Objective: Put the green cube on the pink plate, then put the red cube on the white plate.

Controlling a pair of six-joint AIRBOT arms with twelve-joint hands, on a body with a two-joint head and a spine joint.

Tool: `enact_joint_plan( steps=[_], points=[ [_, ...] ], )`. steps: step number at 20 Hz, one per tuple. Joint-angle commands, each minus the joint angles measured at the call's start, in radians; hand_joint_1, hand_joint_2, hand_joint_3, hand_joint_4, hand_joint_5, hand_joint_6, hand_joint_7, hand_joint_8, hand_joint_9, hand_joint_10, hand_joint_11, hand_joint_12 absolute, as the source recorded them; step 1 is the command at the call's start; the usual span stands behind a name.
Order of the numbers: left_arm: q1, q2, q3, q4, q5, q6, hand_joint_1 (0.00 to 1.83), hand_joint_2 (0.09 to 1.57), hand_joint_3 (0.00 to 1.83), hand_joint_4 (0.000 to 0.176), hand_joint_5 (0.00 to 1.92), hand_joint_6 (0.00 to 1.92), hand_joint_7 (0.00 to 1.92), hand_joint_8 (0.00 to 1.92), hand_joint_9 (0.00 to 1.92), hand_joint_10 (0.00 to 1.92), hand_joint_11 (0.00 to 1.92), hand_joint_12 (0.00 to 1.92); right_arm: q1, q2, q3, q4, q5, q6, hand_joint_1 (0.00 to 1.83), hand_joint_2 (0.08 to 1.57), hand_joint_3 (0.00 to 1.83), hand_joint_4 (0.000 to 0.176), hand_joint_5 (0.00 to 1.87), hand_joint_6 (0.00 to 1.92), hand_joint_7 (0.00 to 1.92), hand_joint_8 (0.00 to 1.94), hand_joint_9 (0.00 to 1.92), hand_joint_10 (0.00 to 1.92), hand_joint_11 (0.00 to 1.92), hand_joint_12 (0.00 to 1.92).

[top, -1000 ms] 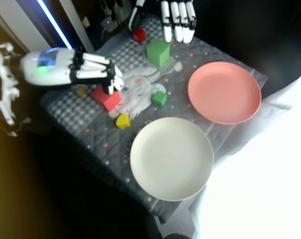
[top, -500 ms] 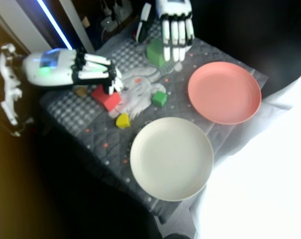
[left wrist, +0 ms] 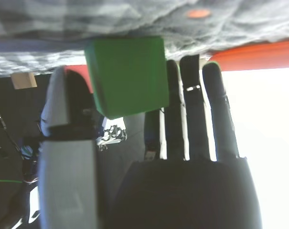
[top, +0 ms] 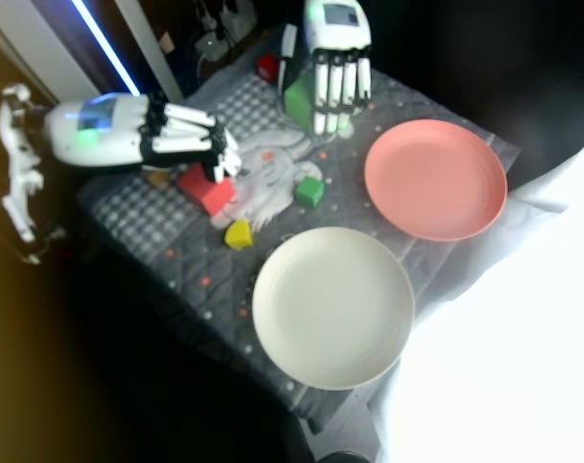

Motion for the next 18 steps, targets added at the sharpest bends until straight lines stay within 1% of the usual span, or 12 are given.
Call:
enact_joint_plan(
  steps=[1, 3, 4, 5, 8, 10, 11, 12, 13, 14, 15, 18],
  points=[
    [-0.017, -0.008, 0.007, -0.007, -0.128, 0.0, 1.36, 1.19, 0.01, 0.0, 0.66, 1.13, 0.8, 1.27, 0.93, 1.39, 0.85, 1.53, 0.007, -0.001, 0.001, 0.025, -0.118, 0.001, 0.9, 0.78, 0.2, 0.0, 0.37, 0.57, 0.53, 0.31, 0.27, 0.84, 0.0, 1.56],
    [-0.034, -0.008, 0.02, -0.025, -0.163, 0.0, 1.34, 1.22, 0.0, 0.0, 0.67, 1.28, 0.74, 1.32, 0.83, 1.48, 0.74, 1.55, 0.006, -0.002, 0.001, 0.025, -0.118, 0.001, 0.87, 0.79, 0.17, 0.0, 0.42, 0.47, 0.56, 0.26, 0.32, 0.74, 0.0, 1.53],
    [-0.045, -0.005, 0.023, -0.03, -0.184, 0.0, 1.34, 1.22, 0.0, 0.0, 0.68, 1.27, 0.75, 1.33, 0.79, 1.53, 0.67, 1.63, 0.006, -0.003, 0.002, 0.025, -0.118, 0.001, 0.82, 0.8, 0.16, 0.0, 0.45, 0.41, 0.61, 0.22, 0.37, 0.71, 0.01, 1.56],
    [-0.06, 0.003, 0.025, -0.034, -0.212, 0.0, 1.35, 1.22, 0.0, 0.0, 0.68, 1.26, 0.78, 1.29, 0.8, 1.5, 0.69, 1.64, 0.006, -0.004, 0.003, 0.025, -0.118, 0.001, 0.85, 0.8, 0.16, 0.0, 0.45, 0.39, 0.6, 0.2, 0.35, 0.7, 0.0, 1.54],
    [-0.107, 0.017, 0.04, -0.039, -0.252, 0.0, 1.33, 1.23, 0.0, 0.0, 0.62, 1.32, 0.78, 1.32, 0.79, 1.56, 0.65, 1.78, 0.006, -0.008, 0.006, 0.025, -0.118, 0.001, 0.93, 0.83, 0.11, 0.0, 0.45, 0.39, 0.59, 0.17, 0.29, 0.77, 0.0, 1.54],
    [-0.147, 0.016, 0.067, -0.042, -0.243, 0.0, 1.34, 1.22, 0.0, 0.0, 0.63, 1.31, 0.8, 1.28, 0.82, 1.51, 0.65, 1.74, 0.006, -0.014, 0.011, 0.025, -0.118, 0.001, 0.96, 0.82, 0.1, 0.0, 0.48, 0.4, 0.62, 0.18, 0.3, 0.81, 0.0, 1.58],
    [-0.167, 0.013, 0.084, -0.049, -0.232, 0.0, 1.34, 1.23, 0.0, 0.0, 0.63, 1.32, 0.78, 1.32, 0.75, 1.54, 0.61, 1.72, 0.006, -0.018, 0.013, 0.025, -0.118, 0.002, 0.95, 0.81, 0.09, 0.0, 0.49, 0.41, 0.62, 0.18, 0.29, 0.8, 0.0, 1.58],
    [-0.189, 0.005, 0.109, -0.06, -0.215, 0.0, 1.23, 1.25, 0.0, 0.0, 0.68, 1.23, 0.79, 1.51, 0.74, 1.57, 0.66, 1.85, 0.006, -0.023, 0.017, 0.025, -0.118, 0.006, 0.91, 0.82, 0.09, 0.0, 0.45, 0.4, 0.58, 0.17, 0.25, 0.79, 0.0, 1.56],
    [-0.206, -0.005, 0.131, -0.071, -0.202, 0.0, 1.23, 1.25, 0.0, 0.0, 0.68, 1.23, 0.79, 1.51, 0.74, 1.57, 0.66, 1.85, 0.006, -0.025, 0.019, 0.025, -0.118, 0.009, 0.91, 0.82, 0.09, 0.0, 0.45, 0.4, 0.58, 0.17, 0.25, 0.79, 0.0, 1.56],
    [-0.219, -0.013, 0.147, -0.075, -0.192, 0.0, 1.32, 1.24, 0.0, 0.0, 0.68, 1.16, 0.77, 1.46, 0.73, 1.64, 0.61, 1.87, 0.006, -0.027, 0.021, 0.025, -0.118, 0.011, 0.9, 0.83, 0.08, 0.0, 0.43, 0.4, 0.56, 0.17, 0.22, 0.8, 0.0, 1.58],
    [-0.243, -0.029, 0.176, -0.079, -0.161, 0.0, 1.23, 1.24, 0.0, 0.0, 0.7, 1.22, 0.81, 1.47, 0.73, 1.53, 0.62, 1.85, 0.006, -0.028, 0.023, 0.025, -0.118, 0.014, 0.95, 0.82, 0.07, 0.0, 0.42, 0.4, 0.54, 0.17, 0.19, 0.8, 0.0, 1.53],
    [-0.314, -0.083, 0.267, -0.084, -0.059, 0.0, 1.2, 1.22, 0.0, 0.0, 0.72, 1.23, 0.86, 1.38, 0.8, 1.34, 0.69, 1.72, 0.006, -0.036, 0.029, 0.024, -0.118, 0.015, 0.95, 0.82, 0.06, 0.0, 0.43, 0.51, 0.57, 0.2, 0.24, 0.82, 0.0, 1.59]
  ],
)
